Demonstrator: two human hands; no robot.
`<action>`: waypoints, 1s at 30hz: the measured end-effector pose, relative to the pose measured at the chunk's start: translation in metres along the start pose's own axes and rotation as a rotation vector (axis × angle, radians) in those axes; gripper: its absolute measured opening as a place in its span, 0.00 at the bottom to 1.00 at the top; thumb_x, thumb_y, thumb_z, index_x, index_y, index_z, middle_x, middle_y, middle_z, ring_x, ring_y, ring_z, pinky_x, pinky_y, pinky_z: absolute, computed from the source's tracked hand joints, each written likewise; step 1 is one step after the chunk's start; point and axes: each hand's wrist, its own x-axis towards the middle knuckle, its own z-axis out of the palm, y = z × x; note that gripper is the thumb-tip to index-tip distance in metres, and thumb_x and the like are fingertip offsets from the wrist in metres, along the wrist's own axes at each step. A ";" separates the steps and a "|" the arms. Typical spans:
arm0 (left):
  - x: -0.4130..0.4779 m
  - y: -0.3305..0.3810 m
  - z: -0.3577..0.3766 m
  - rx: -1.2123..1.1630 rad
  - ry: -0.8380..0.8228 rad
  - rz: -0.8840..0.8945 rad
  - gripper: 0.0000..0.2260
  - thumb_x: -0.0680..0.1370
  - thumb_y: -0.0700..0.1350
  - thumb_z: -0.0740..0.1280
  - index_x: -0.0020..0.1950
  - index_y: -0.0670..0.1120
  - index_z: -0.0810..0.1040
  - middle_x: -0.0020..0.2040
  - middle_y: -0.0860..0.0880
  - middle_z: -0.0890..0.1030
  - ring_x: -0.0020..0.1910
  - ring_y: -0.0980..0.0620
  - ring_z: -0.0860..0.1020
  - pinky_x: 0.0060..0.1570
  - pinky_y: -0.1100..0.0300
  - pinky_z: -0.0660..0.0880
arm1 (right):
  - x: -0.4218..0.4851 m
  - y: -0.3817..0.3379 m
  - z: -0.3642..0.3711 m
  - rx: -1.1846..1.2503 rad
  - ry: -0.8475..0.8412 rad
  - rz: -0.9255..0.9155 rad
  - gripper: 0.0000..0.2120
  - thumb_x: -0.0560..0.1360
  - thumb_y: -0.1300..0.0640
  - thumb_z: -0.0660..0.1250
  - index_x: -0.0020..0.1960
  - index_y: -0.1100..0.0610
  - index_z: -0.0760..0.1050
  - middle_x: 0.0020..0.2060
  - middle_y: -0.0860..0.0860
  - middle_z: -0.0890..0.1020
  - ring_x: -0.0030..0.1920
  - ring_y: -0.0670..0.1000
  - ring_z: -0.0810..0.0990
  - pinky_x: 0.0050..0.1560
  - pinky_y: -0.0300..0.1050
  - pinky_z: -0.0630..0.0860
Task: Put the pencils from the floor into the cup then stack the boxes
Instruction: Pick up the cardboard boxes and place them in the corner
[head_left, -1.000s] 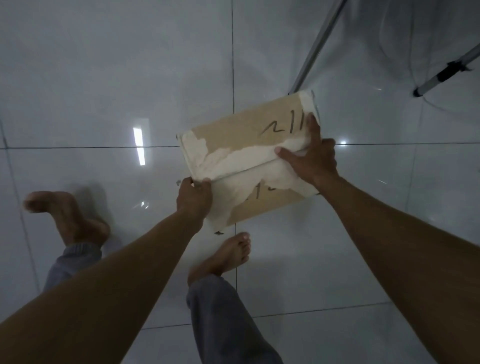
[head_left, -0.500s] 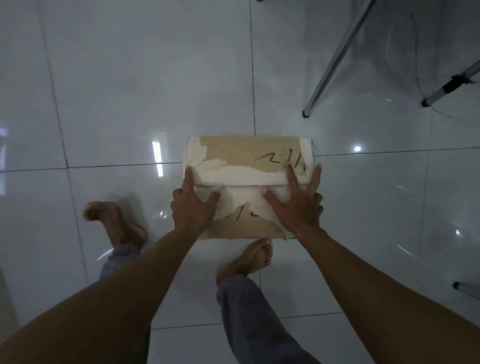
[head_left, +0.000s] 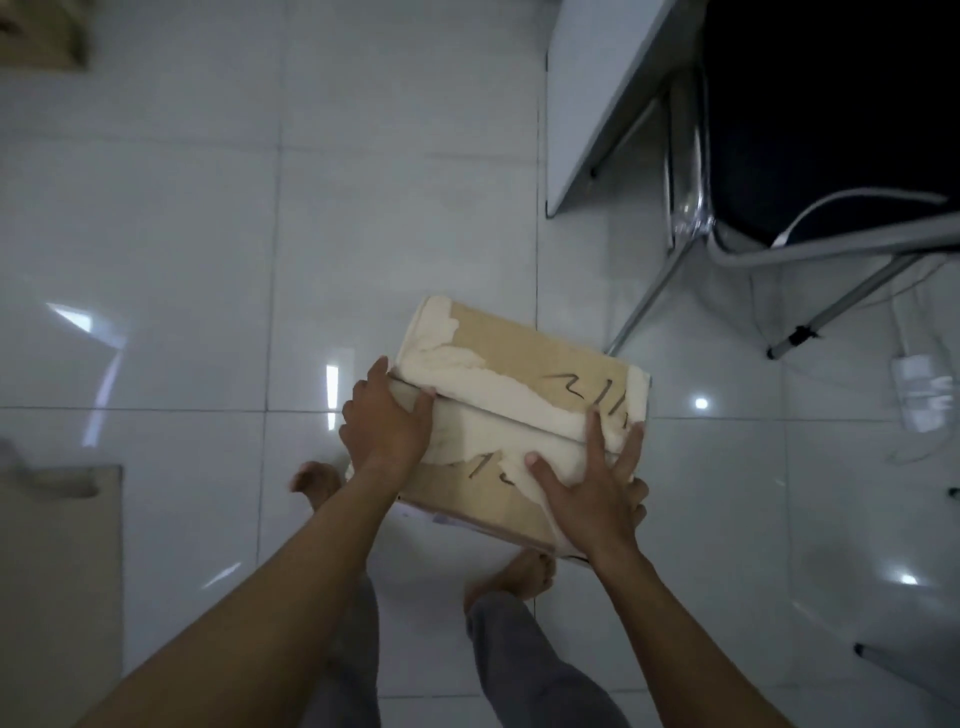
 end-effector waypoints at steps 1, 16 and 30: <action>-0.003 0.007 -0.020 -0.031 0.014 -0.008 0.28 0.75 0.56 0.66 0.72 0.49 0.65 0.66 0.43 0.73 0.65 0.40 0.70 0.63 0.45 0.66 | -0.012 -0.015 -0.010 0.030 0.017 0.010 0.45 0.65 0.24 0.61 0.72 0.29 0.37 0.75 0.43 0.31 0.68 0.65 0.61 0.67 0.60 0.61; 0.014 0.052 -0.314 -0.299 0.161 0.015 0.24 0.74 0.57 0.68 0.65 0.47 0.70 0.63 0.46 0.75 0.62 0.43 0.72 0.62 0.45 0.68 | -0.119 -0.286 -0.130 0.150 0.194 -0.120 0.36 0.72 0.32 0.63 0.74 0.34 0.51 0.75 0.51 0.47 0.68 0.64 0.61 0.67 0.60 0.60; 0.091 0.068 -0.504 -0.213 0.264 0.176 0.30 0.75 0.57 0.66 0.73 0.51 0.60 0.67 0.44 0.72 0.66 0.41 0.69 0.63 0.44 0.66 | -0.152 -0.481 -0.143 0.199 0.199 -0.262 0.37 0.72 0.34 0.64 0.75 0.35 0.49 0.73 0.57 0.56 0.68 0.64 0.62 0.66 0.61 0.62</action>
